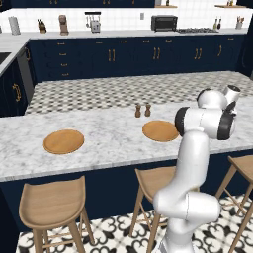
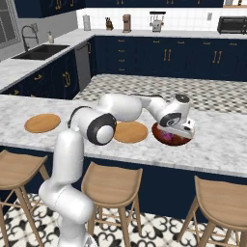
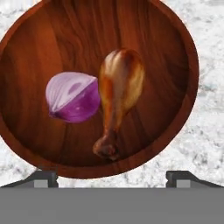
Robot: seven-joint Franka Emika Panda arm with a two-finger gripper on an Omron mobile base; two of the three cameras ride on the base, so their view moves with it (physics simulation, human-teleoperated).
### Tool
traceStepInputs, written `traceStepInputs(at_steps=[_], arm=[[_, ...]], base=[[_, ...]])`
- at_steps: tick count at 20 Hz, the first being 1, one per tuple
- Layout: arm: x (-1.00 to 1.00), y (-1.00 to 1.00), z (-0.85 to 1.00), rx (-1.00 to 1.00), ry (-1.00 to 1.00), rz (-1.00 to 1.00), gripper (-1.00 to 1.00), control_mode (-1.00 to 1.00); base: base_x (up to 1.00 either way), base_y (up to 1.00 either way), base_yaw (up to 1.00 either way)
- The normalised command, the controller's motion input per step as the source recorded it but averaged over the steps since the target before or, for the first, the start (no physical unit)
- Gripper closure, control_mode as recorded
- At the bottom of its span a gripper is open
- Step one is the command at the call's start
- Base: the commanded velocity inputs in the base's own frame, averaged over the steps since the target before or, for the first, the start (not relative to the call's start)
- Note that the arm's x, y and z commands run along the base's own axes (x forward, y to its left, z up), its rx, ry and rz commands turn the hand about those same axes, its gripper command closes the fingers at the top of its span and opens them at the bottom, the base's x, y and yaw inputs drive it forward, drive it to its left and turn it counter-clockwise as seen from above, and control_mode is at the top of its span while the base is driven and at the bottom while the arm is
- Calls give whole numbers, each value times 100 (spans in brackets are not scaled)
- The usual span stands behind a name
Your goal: Pick the chicken drumstick and onion from their plates and place them in the bowl. Then put the bowl in the fridge.
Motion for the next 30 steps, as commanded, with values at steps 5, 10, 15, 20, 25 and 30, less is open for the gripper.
traceStepInputs(at_steps=[5, 10, 15, 20, 25, 30], arm=[[-40, 0, 6, 13, 0, -37, -100, -100], [0, -30, 16, 31, 0, -8, -100, -100], [1, 2, 0, 23, 1, -21, -100, -100], [20, 17, -12, 6, 11, -37, -100, -100], [35, 48, -38, 2, 8, -28, -100, -100], [39, -6, -24, 1, 0, -1, -100, -100]], base=[[0, 0, 0], [0, 0, 0], [0, 0, 0], [0, 0, 0], [0, 0, 0], [0, 0, 0]])
